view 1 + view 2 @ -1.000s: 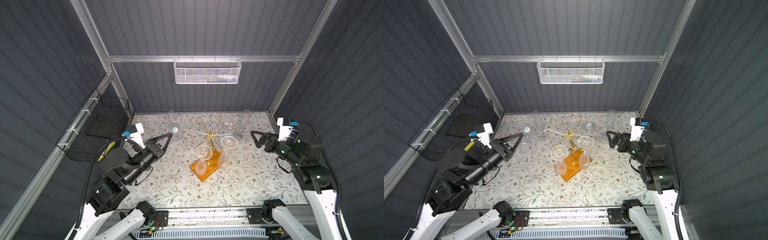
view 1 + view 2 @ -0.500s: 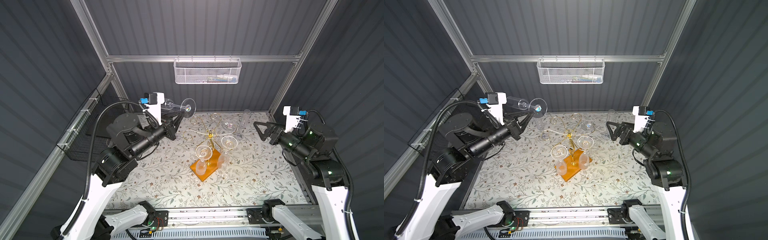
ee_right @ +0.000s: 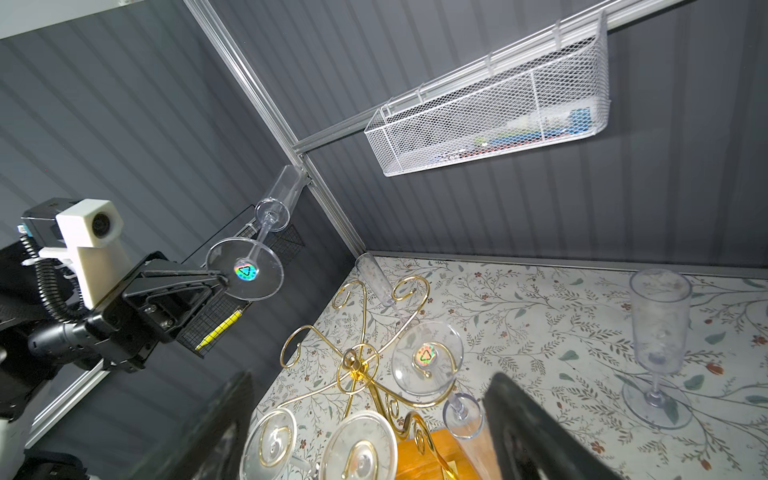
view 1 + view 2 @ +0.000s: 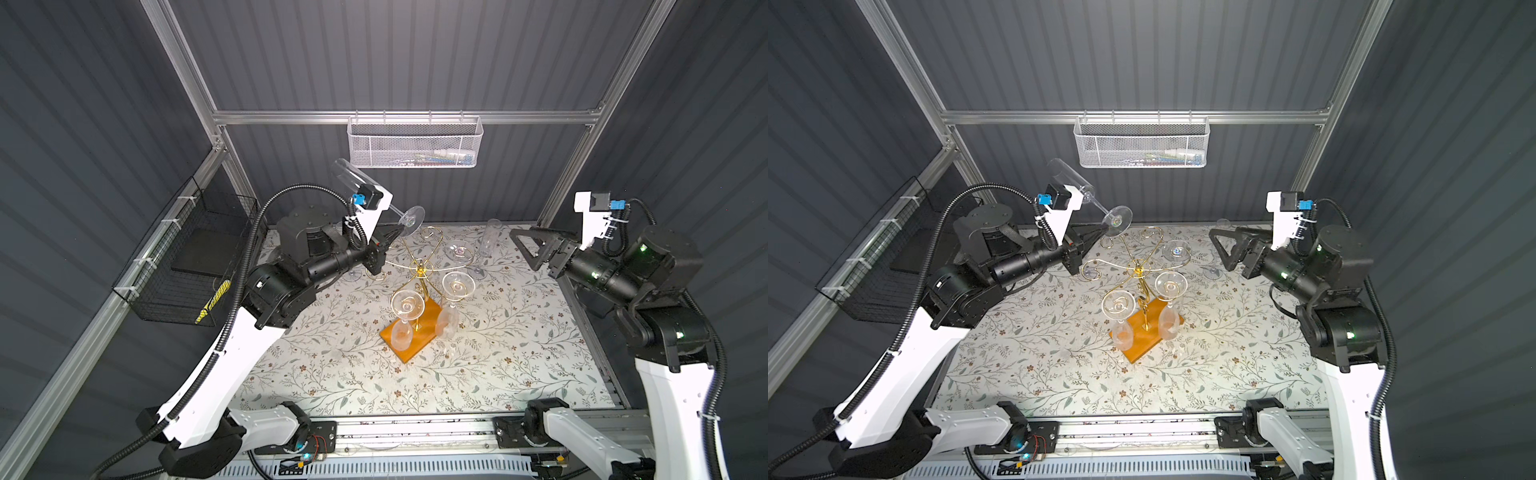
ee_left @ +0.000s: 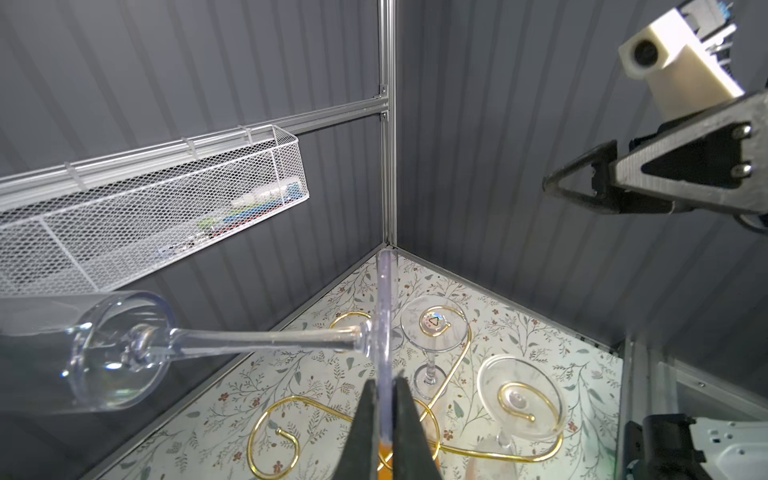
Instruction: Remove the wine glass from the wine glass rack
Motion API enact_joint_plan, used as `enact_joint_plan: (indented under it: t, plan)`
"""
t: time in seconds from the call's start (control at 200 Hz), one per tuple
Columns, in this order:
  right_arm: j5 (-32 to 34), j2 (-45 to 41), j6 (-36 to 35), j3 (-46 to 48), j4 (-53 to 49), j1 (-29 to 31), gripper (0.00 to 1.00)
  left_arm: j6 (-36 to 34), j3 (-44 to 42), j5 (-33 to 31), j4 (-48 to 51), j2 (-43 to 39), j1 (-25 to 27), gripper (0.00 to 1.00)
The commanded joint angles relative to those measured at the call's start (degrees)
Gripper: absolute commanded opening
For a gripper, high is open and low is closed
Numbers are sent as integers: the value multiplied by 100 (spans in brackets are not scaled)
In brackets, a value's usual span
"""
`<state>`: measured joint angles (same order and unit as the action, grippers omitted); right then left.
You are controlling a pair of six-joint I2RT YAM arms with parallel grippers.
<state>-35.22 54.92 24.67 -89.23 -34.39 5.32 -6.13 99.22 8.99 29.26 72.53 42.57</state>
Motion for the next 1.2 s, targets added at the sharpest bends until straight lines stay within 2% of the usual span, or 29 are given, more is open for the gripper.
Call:
enact_joint_plan:
  t: [0.0, 0.385, 0.74, 0.91, 1.196]
  plan:
    - [-255, 10, 4, -228, -96, 13, 88, -832, 311, -138, -278, 132, 236, 0]
    - [-720, 121, 172, -597, -209, 13, 83, -2549, 605, -1139, -170, 707, 1712, 0]
    - [-1769, 490, 1081, -951, 56, 15, 69, -3401, 282, -1233, -473, 823, 2129, 0]
    - [-2094, 641, 997, -935, -207, 51, 61, -3799, 403, -1191, -302, 966, 2264, 0]
    - [-1719, 809, 277, -933, -1014, 265, 55, -4189, 687, -1079, 198, 1192, 2447, 0]
